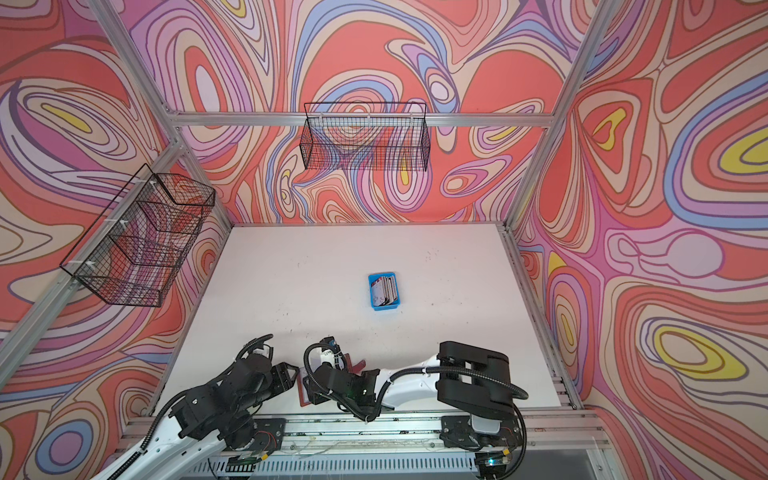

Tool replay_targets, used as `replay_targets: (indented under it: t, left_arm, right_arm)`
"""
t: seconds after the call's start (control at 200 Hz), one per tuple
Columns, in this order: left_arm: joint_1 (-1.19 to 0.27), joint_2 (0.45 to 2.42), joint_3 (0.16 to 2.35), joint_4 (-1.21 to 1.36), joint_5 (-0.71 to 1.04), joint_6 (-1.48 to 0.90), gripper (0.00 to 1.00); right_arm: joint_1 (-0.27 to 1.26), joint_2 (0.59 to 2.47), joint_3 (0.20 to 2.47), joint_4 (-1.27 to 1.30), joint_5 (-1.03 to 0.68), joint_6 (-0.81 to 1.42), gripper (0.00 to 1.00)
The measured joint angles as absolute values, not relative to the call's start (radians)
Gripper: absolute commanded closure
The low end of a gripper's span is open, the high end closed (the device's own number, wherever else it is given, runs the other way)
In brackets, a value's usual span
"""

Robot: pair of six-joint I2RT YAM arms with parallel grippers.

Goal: Put the credit cards into the card holder

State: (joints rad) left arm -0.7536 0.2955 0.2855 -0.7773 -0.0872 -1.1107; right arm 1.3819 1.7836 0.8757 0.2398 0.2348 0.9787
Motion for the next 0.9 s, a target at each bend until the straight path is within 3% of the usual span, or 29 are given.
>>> replay_targets:
  t: [0.631,0.901]
  left_arm:
    - [-0.754,0.279,0.286,-0.793,-0.093,-1.109,0.41]
    - [-0.754,0.269,0.343,-0.858,-0.113,-1.087,0.39]
  right_arm:
    - [1.382,1.871,0.891,0.292,0.205,0.985,0.51]
    - [1.361,1.635,0.934,0.044,0.299,0.898,0.45]
